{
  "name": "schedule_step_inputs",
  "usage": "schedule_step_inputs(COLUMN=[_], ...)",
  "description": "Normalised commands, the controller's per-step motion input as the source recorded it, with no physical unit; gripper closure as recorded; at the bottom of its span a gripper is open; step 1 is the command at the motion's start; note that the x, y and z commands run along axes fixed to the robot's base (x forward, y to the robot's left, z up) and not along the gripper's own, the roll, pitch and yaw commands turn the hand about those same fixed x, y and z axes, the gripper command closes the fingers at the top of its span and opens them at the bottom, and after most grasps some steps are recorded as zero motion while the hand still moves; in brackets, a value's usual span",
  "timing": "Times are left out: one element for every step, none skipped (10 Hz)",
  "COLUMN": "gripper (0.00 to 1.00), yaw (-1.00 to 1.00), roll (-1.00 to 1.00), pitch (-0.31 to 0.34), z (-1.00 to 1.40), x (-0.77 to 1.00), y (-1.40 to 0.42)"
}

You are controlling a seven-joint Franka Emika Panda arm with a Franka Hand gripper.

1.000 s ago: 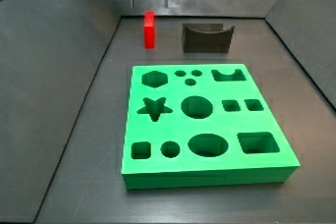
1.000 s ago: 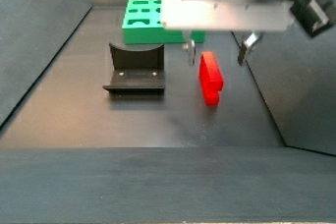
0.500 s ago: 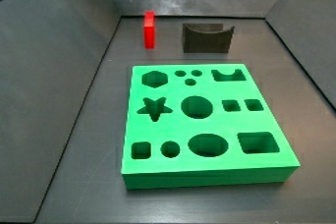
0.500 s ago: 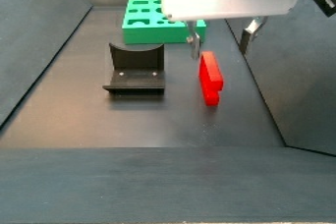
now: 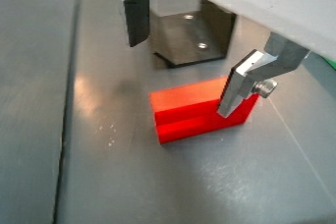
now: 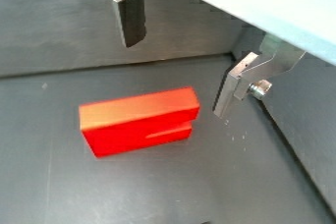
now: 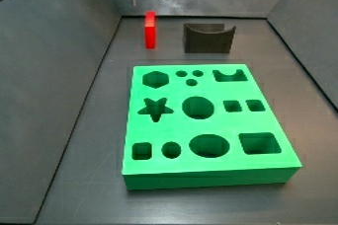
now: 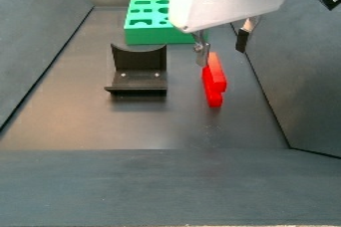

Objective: Pick up the double-square object. Move up. Rotate the double-square object. Place the double-square object on the fixture. Regrasp the double-square object. Move to above the board. Insert the double-square object.
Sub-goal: Rotate the double-square object.

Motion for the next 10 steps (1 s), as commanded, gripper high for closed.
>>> schedule_step_inputs(gripper=[0.00,0.00,0.00,0.00,0.00,0.00,0.00,0.00,0.00,0.00], yaw=[1.00,1.00,1.00,1.00,1.00,1.00,1.00,1.00,1.00,1.00], roll=[0.00,0.00,0.00,0.00,0.00,0.00,0.00,0.00,0.00,0.00], pitch=[-0.006,-0.006,-0.006,-0.006,-0.006,-0.007,-0.007,-0.007,-0.007,-0.008], z=[-0.03,-0.03,-0.03,-0.03,-0.03,-0.03,-0.03,-0.03,-0.03,-0.03], x=[0.03,0.03,0.03,0.03,0.03,0.03,0.03,0.03,0.03,0.03], y=[0.00,0.00,0.00,0.00,0.00,0.00,0.00,0.00,0.00,0.00])
